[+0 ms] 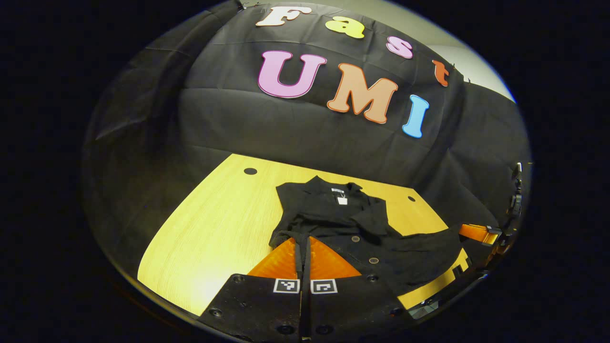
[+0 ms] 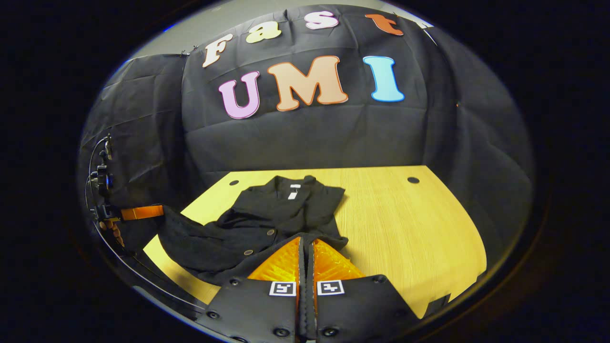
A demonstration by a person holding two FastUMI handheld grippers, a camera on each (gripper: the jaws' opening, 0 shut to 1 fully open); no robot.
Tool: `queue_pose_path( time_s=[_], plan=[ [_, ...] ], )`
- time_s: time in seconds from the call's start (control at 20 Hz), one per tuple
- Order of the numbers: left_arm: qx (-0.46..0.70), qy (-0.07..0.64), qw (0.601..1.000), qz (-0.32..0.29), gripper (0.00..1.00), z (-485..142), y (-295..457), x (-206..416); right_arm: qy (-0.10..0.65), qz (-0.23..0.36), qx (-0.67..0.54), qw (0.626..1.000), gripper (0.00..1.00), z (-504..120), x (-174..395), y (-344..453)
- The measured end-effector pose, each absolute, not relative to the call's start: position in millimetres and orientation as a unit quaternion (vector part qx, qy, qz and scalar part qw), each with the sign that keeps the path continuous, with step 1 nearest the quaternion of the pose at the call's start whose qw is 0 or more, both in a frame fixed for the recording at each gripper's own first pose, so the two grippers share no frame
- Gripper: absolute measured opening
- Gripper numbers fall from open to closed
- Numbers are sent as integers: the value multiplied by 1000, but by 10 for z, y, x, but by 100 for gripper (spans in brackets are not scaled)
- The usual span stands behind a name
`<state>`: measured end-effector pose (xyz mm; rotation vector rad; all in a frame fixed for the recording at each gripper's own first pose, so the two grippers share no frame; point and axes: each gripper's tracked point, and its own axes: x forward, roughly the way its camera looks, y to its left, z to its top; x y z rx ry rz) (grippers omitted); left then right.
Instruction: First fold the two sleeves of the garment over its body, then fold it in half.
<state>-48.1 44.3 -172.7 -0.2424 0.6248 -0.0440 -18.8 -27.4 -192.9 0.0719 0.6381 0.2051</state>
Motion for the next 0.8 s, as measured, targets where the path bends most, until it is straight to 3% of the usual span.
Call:
queue_pose_path(
  time_s=[0.45,0.8],
  plan=[
    [-101,257,961,-7,0,-1541,475,634,298,100,61,947,2,-1781,894,-491],
    [-100,260,960,7,0,-1749,534,1378,301,116,74,944,2,-1863,1719,-536]
  ],
)
